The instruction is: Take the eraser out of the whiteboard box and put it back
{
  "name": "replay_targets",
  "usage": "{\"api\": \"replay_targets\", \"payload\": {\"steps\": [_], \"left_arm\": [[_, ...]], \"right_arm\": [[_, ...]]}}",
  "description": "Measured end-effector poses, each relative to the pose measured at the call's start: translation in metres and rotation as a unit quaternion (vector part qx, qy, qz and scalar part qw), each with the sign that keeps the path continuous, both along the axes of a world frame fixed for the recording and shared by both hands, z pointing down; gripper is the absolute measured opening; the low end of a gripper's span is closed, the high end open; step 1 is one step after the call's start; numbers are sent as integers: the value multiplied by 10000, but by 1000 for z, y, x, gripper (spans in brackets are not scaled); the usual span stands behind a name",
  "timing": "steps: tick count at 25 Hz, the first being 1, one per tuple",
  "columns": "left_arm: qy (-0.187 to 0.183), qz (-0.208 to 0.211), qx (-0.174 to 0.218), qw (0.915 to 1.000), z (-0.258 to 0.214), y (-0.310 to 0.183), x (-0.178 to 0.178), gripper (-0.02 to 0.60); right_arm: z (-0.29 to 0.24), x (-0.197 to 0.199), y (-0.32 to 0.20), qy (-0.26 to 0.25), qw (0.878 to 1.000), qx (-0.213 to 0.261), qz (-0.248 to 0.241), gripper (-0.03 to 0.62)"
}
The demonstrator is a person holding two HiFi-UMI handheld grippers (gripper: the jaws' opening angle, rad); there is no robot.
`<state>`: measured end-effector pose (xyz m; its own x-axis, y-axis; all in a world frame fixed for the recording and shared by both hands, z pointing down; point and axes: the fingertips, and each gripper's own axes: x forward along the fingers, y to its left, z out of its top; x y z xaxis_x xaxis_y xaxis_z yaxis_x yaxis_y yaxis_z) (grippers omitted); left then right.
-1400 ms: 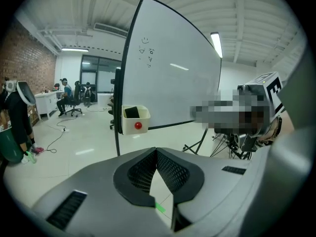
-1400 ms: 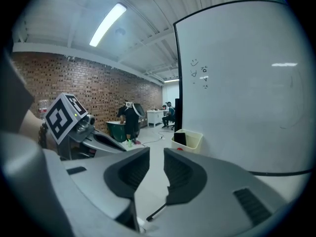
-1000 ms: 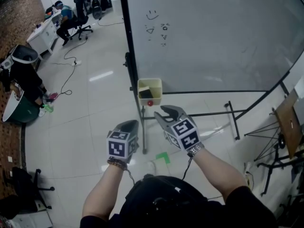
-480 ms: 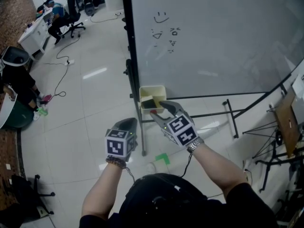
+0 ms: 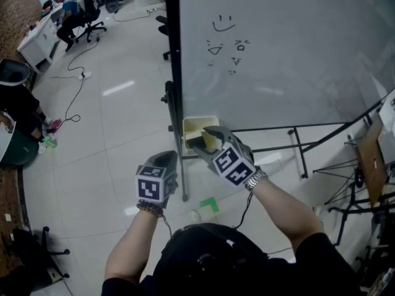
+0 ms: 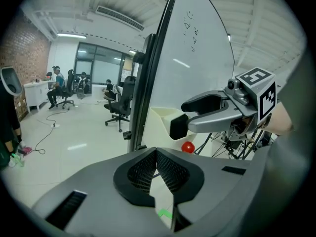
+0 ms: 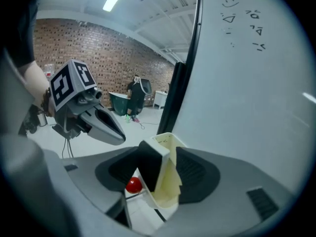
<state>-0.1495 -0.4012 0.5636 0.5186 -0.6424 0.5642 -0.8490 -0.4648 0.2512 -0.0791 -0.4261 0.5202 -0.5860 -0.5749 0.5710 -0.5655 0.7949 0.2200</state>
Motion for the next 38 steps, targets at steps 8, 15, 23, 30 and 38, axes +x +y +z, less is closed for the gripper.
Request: {"api": "replay_targets", "payload": {"steps": [8,15,23,30,38], "left_arm": [[12,-14,-108,9999,11,-12,-4,0],[14,-15,-80,10000,9,-13,-6,0],[-16,-5,-10,10000,0,-7,-3,0],[-106,-51,53,9999,-6,7,0,0],[-167,-46,106,9998,-17,32,13,0]], "right_arm": [[13,-11,-8,308,9990,-3,-310,258],[7,-12,-5,197,9994,121,-257,221],[-14,-3,-5,-137,9994,317,63,209],[-36,10,2,-401,9971,562,325,207],[-69,28,21,-726,9917,911,537,202]]}}
